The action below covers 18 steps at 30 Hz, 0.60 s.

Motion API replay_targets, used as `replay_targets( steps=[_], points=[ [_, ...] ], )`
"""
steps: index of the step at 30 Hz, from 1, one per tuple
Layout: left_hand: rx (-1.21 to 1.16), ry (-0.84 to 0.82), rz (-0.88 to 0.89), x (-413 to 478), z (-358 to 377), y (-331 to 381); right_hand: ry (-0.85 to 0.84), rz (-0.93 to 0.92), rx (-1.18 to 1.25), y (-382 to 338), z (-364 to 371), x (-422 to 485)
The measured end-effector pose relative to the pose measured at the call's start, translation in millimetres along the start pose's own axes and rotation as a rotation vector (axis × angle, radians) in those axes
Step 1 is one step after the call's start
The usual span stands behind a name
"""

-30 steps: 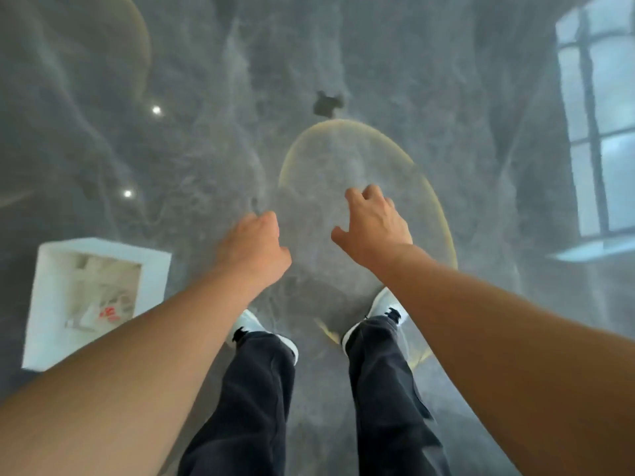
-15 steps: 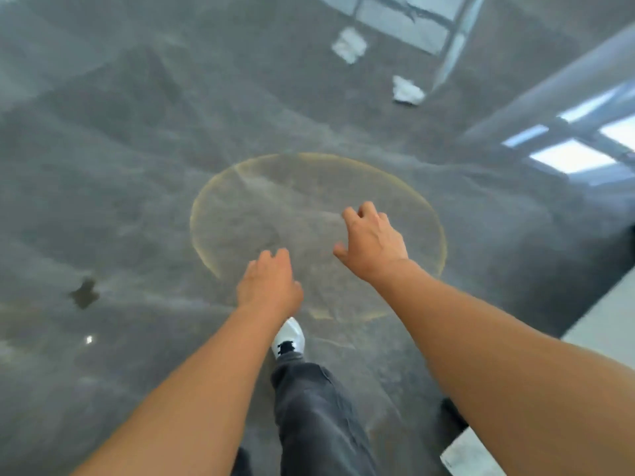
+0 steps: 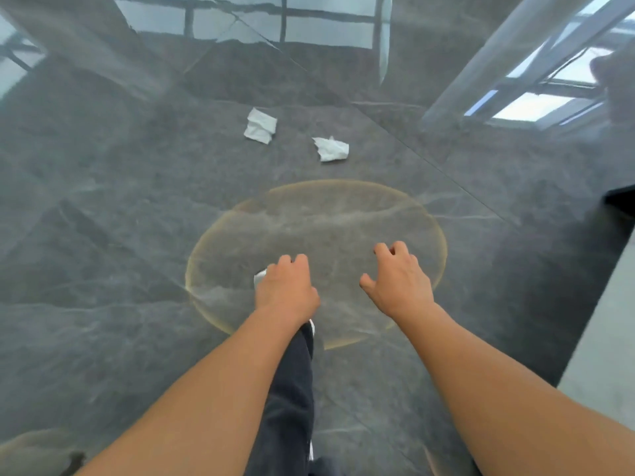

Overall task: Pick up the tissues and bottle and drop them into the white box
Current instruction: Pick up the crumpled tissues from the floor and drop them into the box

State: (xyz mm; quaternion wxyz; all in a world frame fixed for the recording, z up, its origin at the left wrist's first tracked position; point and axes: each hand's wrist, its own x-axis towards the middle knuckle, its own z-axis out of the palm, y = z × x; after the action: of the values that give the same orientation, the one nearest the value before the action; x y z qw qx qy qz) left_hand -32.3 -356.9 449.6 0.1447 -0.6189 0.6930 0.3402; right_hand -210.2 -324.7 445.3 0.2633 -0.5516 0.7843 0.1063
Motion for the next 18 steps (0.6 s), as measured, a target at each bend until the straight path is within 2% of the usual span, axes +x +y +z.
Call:
replay_targets(
  steps=[4,11,15,18],
  points=[
    [0.027,-0.040,-0.086,79,-42,-23,-0.094,0.029,0.064,-29,-13,88],
    [0.103,-0.043,-0.118,223,-113,-20,-0.084,-0.004,0.087,-56,-63,233],
    [0.106,-0.099,-0.126,307,-119,-3,-0.093,-0.027,0.069,-59,-68,325],
    [0.081,-0.078,-0.118,384,-105,6,-0.143,-0.033,0.078,-61,-48,406]
  ],
)
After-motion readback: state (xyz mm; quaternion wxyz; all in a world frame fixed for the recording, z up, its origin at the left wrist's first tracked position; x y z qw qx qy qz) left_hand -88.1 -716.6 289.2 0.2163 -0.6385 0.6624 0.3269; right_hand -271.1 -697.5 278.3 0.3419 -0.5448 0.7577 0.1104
